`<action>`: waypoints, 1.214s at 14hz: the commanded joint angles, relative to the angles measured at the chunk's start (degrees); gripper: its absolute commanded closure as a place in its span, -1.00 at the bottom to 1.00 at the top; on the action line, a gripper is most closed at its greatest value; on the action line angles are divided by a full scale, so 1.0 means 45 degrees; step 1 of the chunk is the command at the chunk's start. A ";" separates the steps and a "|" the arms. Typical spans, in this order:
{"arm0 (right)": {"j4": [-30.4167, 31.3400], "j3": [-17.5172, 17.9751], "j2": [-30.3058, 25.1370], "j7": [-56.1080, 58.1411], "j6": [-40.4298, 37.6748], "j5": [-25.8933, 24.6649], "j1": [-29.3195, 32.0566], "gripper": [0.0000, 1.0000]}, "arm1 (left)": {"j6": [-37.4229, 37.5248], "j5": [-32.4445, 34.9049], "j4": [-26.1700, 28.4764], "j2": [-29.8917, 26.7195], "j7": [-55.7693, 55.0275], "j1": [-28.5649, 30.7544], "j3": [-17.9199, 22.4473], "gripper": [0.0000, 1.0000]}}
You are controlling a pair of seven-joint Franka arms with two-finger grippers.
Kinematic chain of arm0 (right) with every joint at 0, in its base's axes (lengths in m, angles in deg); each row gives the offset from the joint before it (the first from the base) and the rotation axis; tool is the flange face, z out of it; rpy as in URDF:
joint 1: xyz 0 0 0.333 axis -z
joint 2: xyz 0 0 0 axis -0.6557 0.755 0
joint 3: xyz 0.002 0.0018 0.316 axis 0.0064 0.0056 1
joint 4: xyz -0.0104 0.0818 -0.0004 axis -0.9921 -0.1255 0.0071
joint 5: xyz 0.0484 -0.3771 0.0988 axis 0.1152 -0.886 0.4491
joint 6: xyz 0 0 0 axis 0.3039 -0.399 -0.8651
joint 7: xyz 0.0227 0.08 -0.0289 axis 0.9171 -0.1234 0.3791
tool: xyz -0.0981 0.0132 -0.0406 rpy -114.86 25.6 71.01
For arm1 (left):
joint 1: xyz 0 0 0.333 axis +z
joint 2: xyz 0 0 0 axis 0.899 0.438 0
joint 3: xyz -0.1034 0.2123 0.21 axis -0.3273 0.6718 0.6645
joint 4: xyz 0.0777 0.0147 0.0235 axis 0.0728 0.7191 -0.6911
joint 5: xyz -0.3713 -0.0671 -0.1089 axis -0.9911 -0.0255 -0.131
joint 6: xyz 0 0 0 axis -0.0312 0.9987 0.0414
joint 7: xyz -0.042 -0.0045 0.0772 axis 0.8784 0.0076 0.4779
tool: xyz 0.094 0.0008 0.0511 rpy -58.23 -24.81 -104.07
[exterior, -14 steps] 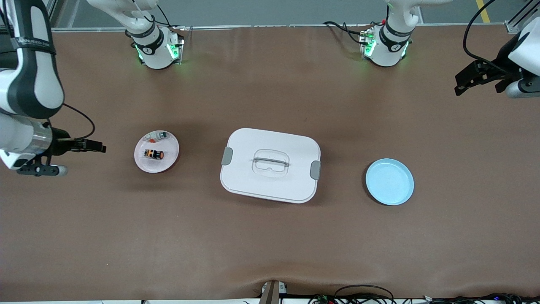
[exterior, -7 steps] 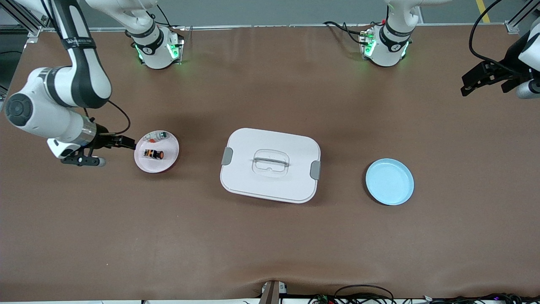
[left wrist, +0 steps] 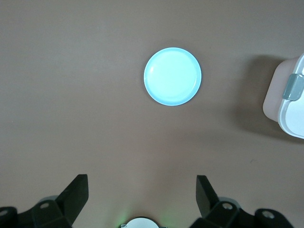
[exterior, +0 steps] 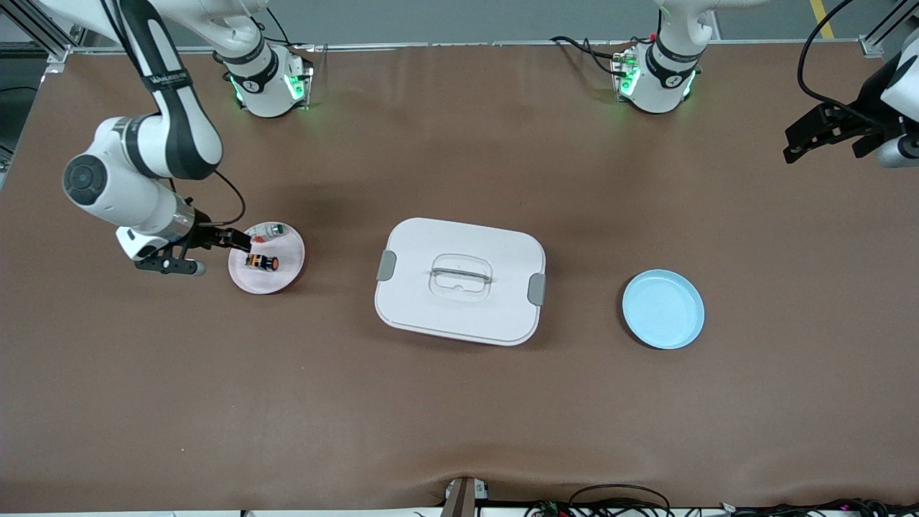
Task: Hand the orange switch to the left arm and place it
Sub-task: 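Lower the right gripper and grasp the black-orange switch on the plate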
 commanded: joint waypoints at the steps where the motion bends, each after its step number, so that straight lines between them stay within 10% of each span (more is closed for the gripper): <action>1: 0.0832 -0.0035 -0.0363 -0.0305 0.0919 0.0170 -0.0468 -1.00 | 0.0173 -0.0183 -0.0081 -0.0104 0.0356 0.0063 0.0046 -1.00; 17: 0.0813 -0.0035 0.2214 -0.0774 0.4046 0.0170 -0.0566 -1.00 | 0.0252 -0.0163 0.0016 -0.0045 0.0278 0.0200 0.0046 -1.00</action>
